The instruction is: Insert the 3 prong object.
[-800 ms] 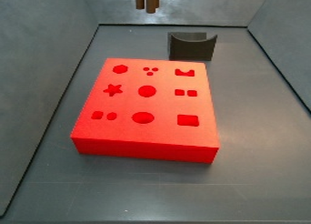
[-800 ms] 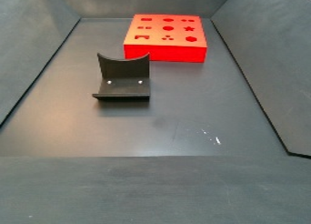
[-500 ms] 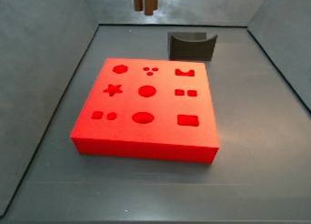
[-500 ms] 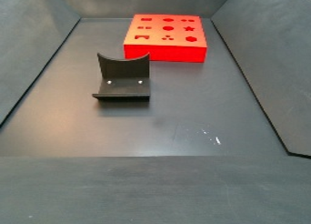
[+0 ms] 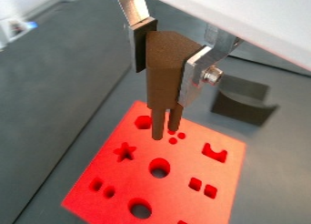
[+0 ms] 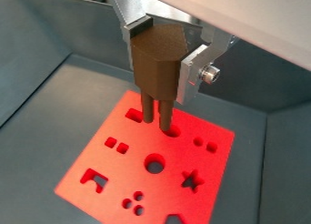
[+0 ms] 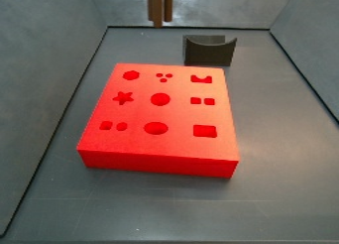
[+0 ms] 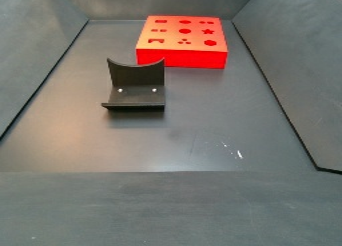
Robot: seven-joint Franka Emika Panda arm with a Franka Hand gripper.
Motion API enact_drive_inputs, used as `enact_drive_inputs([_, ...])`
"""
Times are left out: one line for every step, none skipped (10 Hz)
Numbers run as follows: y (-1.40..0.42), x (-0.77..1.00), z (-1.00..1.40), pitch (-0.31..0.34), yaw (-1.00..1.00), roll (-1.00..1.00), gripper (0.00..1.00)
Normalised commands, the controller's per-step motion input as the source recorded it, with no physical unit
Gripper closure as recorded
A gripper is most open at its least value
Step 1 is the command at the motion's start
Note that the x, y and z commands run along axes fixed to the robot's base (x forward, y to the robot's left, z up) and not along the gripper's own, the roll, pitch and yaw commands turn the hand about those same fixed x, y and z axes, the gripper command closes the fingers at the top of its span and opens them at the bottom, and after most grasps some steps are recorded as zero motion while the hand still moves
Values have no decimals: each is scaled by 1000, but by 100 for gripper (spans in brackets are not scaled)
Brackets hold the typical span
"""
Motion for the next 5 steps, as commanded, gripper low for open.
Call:
enact_drive_inputs([580, 466, -457, 0, -420, 0, 100])
enact_drive_inputs([831, 374, -634, 0, -106, -80, 100])
enact_drive_inputs([840, 326, -497, 60, 0, -47, 100])
enact_drive_inputs([574, 17, -534, 94, 100, 21, 100])
enact_drive_inputs([377, 0, -503, 224, 200, 137, 100])
